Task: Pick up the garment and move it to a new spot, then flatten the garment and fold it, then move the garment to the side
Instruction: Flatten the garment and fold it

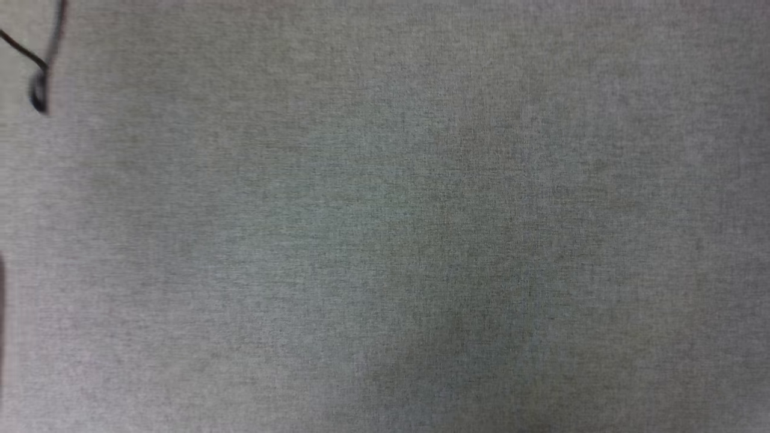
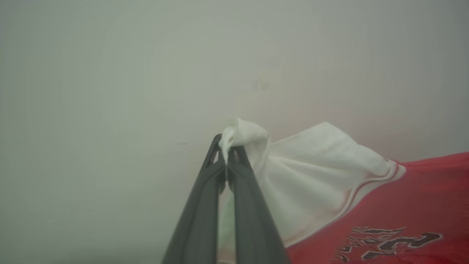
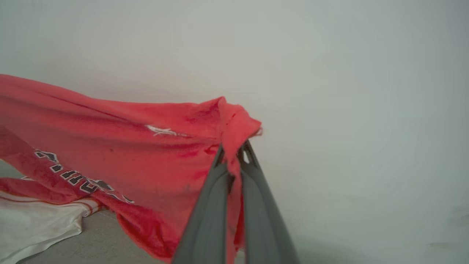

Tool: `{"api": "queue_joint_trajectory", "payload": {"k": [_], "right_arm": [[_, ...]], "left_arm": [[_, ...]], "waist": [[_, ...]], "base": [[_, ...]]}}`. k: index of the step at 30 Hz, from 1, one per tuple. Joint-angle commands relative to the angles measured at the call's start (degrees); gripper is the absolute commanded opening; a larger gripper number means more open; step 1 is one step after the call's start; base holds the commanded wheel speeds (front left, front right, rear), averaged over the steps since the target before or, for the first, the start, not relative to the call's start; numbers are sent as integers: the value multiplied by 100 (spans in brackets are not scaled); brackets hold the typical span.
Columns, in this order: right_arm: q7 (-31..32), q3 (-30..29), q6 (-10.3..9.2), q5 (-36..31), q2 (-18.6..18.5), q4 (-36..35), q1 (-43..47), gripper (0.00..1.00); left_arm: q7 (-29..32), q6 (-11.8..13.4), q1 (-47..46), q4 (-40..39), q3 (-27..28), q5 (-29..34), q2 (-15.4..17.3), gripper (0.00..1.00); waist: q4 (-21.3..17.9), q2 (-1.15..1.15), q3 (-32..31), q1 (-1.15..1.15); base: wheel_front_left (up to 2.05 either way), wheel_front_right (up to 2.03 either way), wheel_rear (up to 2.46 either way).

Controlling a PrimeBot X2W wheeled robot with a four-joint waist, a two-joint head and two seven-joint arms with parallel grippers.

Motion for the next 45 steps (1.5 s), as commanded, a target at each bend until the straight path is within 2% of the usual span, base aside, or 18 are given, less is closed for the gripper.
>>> {"api": "queue_joint_trajectory", "payload": {"k": [1, 8, 15, 21, 24, 30, 34, 35, 38, 45], "right_arm": [[-21, 41, -8, 80, -21, 65, 206, 0], [-80, 154, -8, 586, -148, 34, 1309, 0], [-255, 236, -9, 1004, -371, -214, 2908, 0], [-215, 313, -10, 1315, -362, -464, 4243, 0], [-216, 253, -11, 1431, -412, -635, 4892, 0], [-301, -9, -12, 1478, -414, -1173, 6246, 0], [-126, -195, -12, 1403, -295, -1689, 7121, 0], [-126, -195, -12, 1403, -295, -1689, 7121, 0], [98, -364, -13, 1282, -212, -2120, 7772, 0], [720, -848, -11, 1008, 150, -3289, 9145, 0]], "left_arm": [[-47, -48, 221, 80, -5, -30, -23, 0], [-52, -223, 1320, 379, -138, -297, -142, 0], [-90, -278, 2899, 340, -265, -559, -162, 0], [-106, -265, 4406, 59, -228, -813, 33, 0], [-47, -158, 5164, -231, -267, -844, 188, 0], [189, 203, 6581, -1188, -215, -1085, 387, 0], [335, 581, 7522, -2000, -63, -1319, 542, 0], [335, 581, 7522, -2000, -63, -1319, 542, 0], [475, 910, 8222, -2635, 29, -1451, 705, 0], [878, 2002, 9665, -4568, 220, -1604, 1019, 0]], "waist": [[49, 0, -121, -1], [177, 0, -729, -1], [263, 0, -1483, -1], [172, 0, -2130, -1], [158, 0, -2427, -1], [213, 0, -2953, -1], [143, 0, -3212, -1], [143, 0, -3212, -1], [100, 0, -3388, -1], [42, 0, -3680, -1]], "base": [[0, 0, 0], [0, 0, 0], [0, 0, 0], [0, 0, 0], [0, 0, 0], [0, 0, 0], [0, 0, 0], [0, 0, 0], [0, 0, 0], [0, 0, 0]]}}
